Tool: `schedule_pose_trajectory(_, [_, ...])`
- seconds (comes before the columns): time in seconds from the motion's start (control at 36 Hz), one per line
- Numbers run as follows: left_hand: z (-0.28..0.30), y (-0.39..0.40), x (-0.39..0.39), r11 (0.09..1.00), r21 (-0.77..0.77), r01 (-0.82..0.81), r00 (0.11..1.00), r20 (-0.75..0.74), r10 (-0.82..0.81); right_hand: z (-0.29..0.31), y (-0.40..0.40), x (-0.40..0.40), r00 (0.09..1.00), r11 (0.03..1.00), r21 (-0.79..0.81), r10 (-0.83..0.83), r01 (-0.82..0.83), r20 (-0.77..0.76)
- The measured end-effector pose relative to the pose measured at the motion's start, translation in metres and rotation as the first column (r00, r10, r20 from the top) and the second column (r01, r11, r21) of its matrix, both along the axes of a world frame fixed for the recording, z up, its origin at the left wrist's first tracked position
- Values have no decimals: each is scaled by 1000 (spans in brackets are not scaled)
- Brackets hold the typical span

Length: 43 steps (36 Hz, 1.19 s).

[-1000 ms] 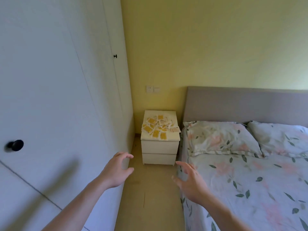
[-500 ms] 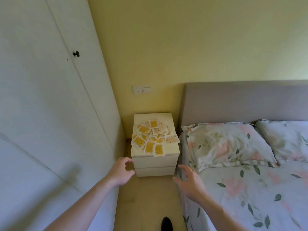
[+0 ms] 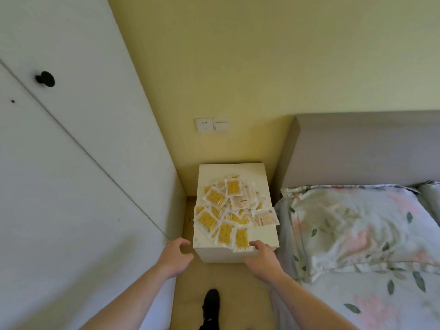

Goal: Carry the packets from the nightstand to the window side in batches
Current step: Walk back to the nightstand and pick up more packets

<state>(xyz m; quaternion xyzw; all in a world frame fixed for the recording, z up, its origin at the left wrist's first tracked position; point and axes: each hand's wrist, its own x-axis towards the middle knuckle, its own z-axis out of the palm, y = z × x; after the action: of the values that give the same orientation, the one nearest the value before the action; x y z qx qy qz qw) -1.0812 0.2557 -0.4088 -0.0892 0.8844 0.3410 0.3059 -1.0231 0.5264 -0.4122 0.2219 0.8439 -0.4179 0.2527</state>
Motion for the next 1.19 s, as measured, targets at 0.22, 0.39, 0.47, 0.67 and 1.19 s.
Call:
schedule_pose_trajectory(0.22, [-72, -3, -104, 1000, -1, -26, 996, 88, 26, -73, -18, -75, 992, 993, 40, -114, 112, 50])
schedule_pose_trajectory(0.39, [-139, 3, -159, 1000, -14, -19, 994, 111, 21, -137, -27, -105, 974, 977, 67, -209, 203, 93])
schedule_pose_trajectory(0.47, [-174, 8, -181, 999, -6, -39, 994, 106, 40, -173, -31, -121, 963, 967, 84, -247, 239, 107])
schedule_pose_trajectory(0.67, [-241, 16, -205, 988, 10, -157, 987, 41, 156, -244, -41, -151, 947, 945, 124, -313, 303, 71])
schedule_pose_trajectory(1.19, [-281, 40, -197, 913, 33, -406, 914, -8, 406, -247, -12, -166, 872, 887, -138, -459, 440, -170])
